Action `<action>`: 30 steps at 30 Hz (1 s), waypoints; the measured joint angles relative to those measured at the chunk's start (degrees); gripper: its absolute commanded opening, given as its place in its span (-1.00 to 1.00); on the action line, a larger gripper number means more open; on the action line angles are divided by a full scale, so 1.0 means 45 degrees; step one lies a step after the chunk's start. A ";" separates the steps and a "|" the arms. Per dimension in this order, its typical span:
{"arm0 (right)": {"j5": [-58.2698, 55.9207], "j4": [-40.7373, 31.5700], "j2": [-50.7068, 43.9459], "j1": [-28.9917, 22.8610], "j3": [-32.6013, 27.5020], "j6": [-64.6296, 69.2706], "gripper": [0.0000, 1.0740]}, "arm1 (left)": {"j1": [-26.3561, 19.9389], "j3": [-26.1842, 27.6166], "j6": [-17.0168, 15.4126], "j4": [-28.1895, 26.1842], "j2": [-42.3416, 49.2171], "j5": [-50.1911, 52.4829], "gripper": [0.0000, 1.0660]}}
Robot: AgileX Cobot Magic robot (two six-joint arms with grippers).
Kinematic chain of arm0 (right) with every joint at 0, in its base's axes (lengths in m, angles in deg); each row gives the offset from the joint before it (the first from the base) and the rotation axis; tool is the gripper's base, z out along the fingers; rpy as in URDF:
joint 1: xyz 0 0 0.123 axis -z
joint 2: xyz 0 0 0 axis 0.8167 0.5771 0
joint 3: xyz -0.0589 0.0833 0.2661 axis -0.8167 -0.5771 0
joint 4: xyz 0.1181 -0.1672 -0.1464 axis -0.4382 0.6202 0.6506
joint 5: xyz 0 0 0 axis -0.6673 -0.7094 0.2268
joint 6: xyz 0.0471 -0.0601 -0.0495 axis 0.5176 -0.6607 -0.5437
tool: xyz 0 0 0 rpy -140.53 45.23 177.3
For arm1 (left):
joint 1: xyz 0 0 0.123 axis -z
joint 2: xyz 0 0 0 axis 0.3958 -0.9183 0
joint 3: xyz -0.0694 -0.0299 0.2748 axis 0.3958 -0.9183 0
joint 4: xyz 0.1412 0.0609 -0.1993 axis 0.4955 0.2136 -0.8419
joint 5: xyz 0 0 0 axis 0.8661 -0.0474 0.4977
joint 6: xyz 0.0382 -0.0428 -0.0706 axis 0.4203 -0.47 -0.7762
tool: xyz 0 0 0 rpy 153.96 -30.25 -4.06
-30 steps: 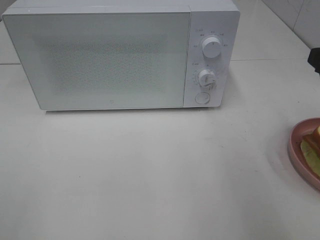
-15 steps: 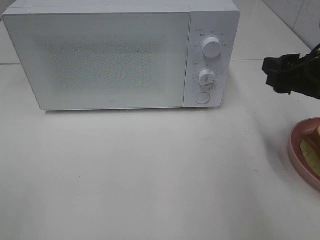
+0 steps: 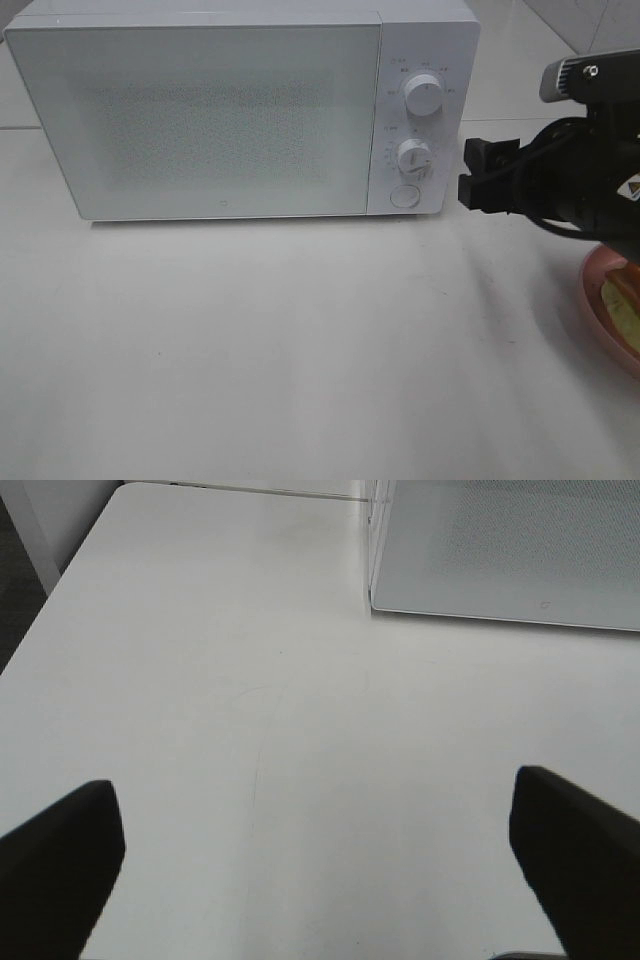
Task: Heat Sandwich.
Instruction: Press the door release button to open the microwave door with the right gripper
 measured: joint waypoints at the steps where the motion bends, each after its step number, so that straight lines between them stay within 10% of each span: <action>1: 0.0255 -0.0064 0.0102 -0.0127 -0.0115 0.0000 0.41 | 0.0000 0.0000 0.0000 0.0000 0.0000 0.0000 0.88; 30: 0.3183 -0.1795 0.2419 -0.2992 -0.1235 0.1655 0.40 | 0.0000 0.0000 0.0000 0.0000 0.0000 0.0000 0.88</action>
